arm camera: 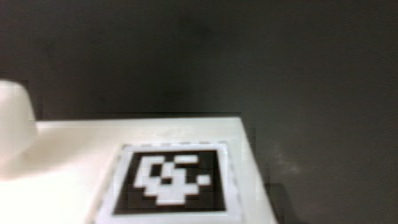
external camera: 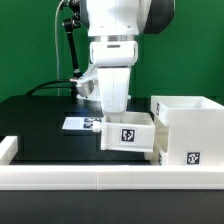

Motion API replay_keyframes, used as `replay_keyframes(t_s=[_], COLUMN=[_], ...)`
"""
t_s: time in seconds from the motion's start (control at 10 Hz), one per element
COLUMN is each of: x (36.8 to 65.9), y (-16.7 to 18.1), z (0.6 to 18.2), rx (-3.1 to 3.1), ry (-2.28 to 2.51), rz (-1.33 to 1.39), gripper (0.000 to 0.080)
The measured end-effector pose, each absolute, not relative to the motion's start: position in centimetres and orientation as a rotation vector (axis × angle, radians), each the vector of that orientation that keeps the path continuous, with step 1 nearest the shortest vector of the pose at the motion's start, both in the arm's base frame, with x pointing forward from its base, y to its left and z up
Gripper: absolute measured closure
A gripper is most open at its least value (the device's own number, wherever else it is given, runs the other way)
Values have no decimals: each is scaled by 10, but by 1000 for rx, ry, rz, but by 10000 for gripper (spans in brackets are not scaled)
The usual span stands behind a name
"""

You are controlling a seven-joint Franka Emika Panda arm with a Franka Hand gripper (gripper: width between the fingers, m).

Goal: Assemble drawer

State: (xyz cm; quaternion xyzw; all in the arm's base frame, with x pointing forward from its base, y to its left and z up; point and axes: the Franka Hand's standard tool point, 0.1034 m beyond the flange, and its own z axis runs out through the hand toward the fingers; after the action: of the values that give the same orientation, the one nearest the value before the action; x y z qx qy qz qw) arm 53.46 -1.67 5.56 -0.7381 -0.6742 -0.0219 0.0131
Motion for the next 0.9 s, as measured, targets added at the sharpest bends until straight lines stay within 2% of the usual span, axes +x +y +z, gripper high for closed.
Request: replay_keyframes(t_s=[0.3,0.9], x=[539,539], y=[-16,-16], z=[61,60], rx=[-2281,-2273], ry=[-2095,-2105], rz=[-32,-38], gripper=[755,755])
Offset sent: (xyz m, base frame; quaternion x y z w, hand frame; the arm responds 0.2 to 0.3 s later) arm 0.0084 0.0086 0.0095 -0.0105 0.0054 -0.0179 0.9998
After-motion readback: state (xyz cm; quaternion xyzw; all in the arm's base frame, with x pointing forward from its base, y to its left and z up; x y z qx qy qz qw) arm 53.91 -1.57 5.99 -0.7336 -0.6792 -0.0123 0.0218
